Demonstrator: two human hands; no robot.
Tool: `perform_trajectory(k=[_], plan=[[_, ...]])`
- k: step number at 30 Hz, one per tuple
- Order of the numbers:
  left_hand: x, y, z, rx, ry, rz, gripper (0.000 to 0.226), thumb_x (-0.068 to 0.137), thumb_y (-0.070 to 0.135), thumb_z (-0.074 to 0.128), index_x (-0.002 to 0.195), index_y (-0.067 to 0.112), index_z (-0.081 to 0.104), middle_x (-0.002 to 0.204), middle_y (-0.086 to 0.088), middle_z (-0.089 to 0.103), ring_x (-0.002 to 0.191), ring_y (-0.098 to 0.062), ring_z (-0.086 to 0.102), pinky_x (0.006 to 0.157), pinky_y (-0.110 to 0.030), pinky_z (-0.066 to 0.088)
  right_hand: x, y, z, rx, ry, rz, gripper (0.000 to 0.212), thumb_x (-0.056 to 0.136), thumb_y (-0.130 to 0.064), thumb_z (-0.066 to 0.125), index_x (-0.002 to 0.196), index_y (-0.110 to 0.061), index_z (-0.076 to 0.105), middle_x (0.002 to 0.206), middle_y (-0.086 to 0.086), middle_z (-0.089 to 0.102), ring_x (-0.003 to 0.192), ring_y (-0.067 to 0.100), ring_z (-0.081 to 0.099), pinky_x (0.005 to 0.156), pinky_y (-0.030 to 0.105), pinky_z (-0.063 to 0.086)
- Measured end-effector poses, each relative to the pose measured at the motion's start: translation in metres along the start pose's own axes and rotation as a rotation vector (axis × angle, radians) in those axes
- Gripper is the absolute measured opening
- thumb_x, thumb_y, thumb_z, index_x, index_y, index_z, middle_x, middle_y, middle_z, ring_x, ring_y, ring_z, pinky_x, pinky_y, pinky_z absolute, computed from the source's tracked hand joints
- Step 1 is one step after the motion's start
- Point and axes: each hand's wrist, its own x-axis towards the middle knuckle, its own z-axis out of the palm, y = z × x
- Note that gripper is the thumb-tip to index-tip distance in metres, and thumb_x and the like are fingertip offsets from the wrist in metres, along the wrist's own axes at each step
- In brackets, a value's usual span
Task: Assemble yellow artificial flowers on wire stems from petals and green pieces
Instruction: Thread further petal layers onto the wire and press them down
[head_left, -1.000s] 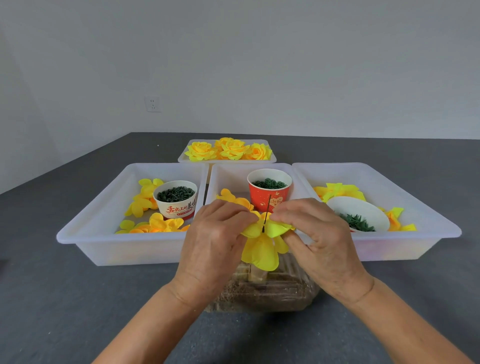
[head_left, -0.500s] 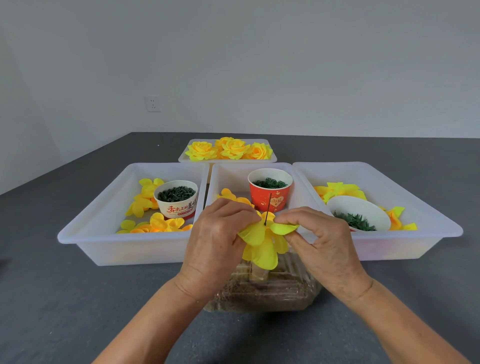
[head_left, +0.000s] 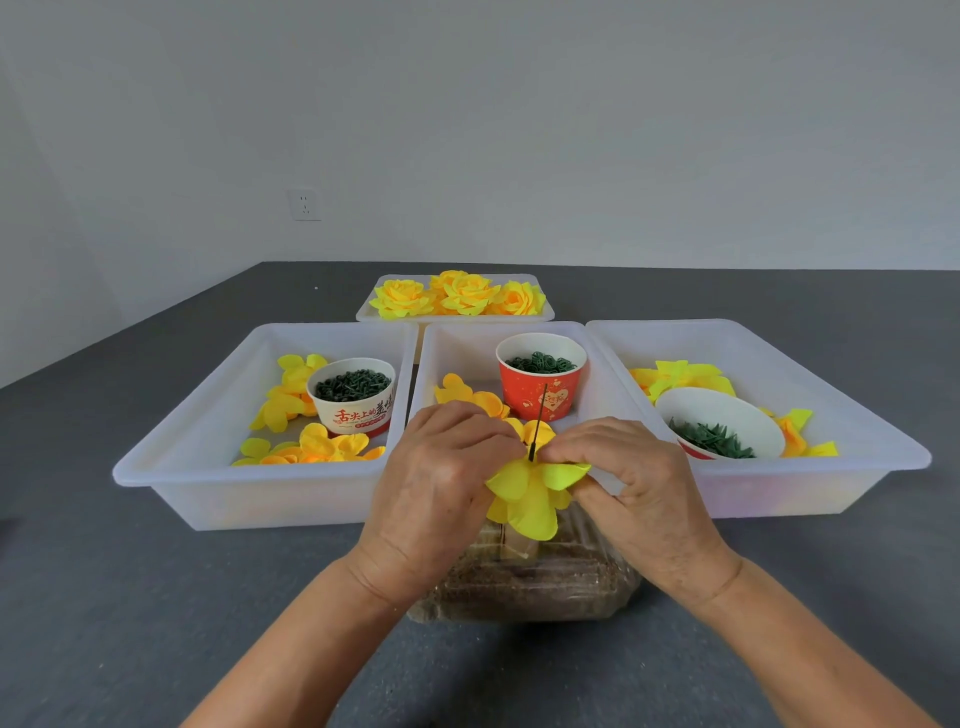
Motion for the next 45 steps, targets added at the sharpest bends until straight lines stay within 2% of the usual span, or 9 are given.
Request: perform_trajectory(k=[6,11,16,21,26,29,34,39,45], plan=[[0.001,-0.003,0.000,-0.036,0.023,-0.019,0.020,0.072,0.008,0.064,0.090,0.007,0.073,0.089,-0.002,0.071,0.090,-0.016,0.052,0.077,-0.031,0.041,0.003,-0.001,-0.003,0.108,-0.051,0.148,0.015,0.073,-0.008,0.065,0.084,-0.012,0.075,0.081,-0.006,0.072,0.078,0.006,0.061,0.073,0.024,0.049],[0.000,0.007,-0.006,-0.212,-0.025,-0.215,0.033,0.069,0.011,0.066,0.102,0.011,0.071,0.096,0.001,0.070,0.092,-0.018,0.061,0.079,-0.033,0.050,0.007,-0.001,-0.004,0.165,-0.097,0.166,0.014,0.074,-0.001,0.069,0.082,-0.012,0.074,0.079,-0.008,0.071,0.077,0.002,0.063,0.072,0.013,0.049],[0.000,0.020,-0.008,-0.399,-0.012,-0.413,0.037,0.069,0.040,0.062,0.097,0.019,0.071,0.093,0.014,0.065,0.093,0.001,0.055,0.079,-0.006,0.040,0.007,-0.002,-0.006,0.192,-0.111,0.187,0.018,0.075,-0.004,0.071,0.087,-0.018,0.074,0.081,-0.016,0.069,0.078,-0.004,0.063,0.073,0.012,0.050],[0.004,0.023,-0.004,-0.358,-0.055,-0.461,0.023,0.068,0.031,0.081,0.087,0.020,0.072,0.090,0.013,0.066,0.088,-0.003,0.056,0.075,-0.011,0.040,0.011,-0.003,-0.010,0.185,-0.154,0.208,0.025,0.071,0.005,0.071,0.084,-0.016,0.075,0.079,-0.018,0.068,0.077,-0.003,0.064,0.071,0.010,0.050],[0.003,0.023,-0.003,-0.364,-0.065,-0.508,0.019,0.071,0.019,0.078,0.089,0.022,0.072,0.092,0.012,0.067,0.090,-0.006,0.057,0.077,-0.013,0.041,0.017,-0.001,-0.015,0.221,-0.221,0.265,0.025,0.075,0.006,0.070,0.084,-0.017,0.076,0.083,-0.011,0.072,0.082,-0.001,0.065,0.077,0.012,0.049],[0.003,0.022,-0.004,-0.340,-0.067,-0.494,0.020,0.070,0.018,0.080,0.089,0.019,0.074,0.095,0.011,0.068,0.093,-0.007,0.058,0.079,-0.015,0.043,0.018,0.000,-0.018,0.242,-0.247,0.263,0.019,0.078,0.000,0.071,0.086,-0.016,0.076,0.087,-0.006,0.073,0.085,0.003,0.066,0.082,0.023,0.052],[0.000,0.019,-0.004,-0.142,-0.066,-0.311,0.021,0.062,0.023,0.074,0.081,0.015,0.076,0.093,0.002,0.072,0.089,-0.023,0.065,0.079,-0.036,0.048,0.015,-0.001,-0.018,0.205,-0.279,0.149,0.015,0.077,0.001,0.069,0.085,-0.010,0.076,0.088,-0.001,0.071,0.084,0.005,0.064,0.079,0.025,0.051],[-0.006,0.014,-0.002,-0.038,-0.015,-0.120,0.022,0.075,0.029,0.060,0.080,0.012,0.074,0.089,0.002,0.071,0.082,-0.023,0.063,0.078,-0.033,0.041,0.011,-0.004,-0.017,0.151,-0.284,0.070,0.012,0.078,-0.008,0.067,0.086,-0.009,0.075,0.089,-0.001,0.071,0.083,0.008,0.065,0.075,0.028,0.051],[-0.008,0.009,-0.005,0.028,0.000,0.005,0.017,0.075,0.013,0.061,0.084,0.010,0.075,0.090,0.001,0.072,0.081,-0.025,0.064,0.079,-0.036,0.041,0.010,-0.002,-0.017,-0.015,-0.243,-0.025,0.016,0.076,-0.009,0.066,0.089,-0.012,0.074,0.088,-0.004,0.072,0.083,0.012,0.065,0.072,0.040,0.053]])
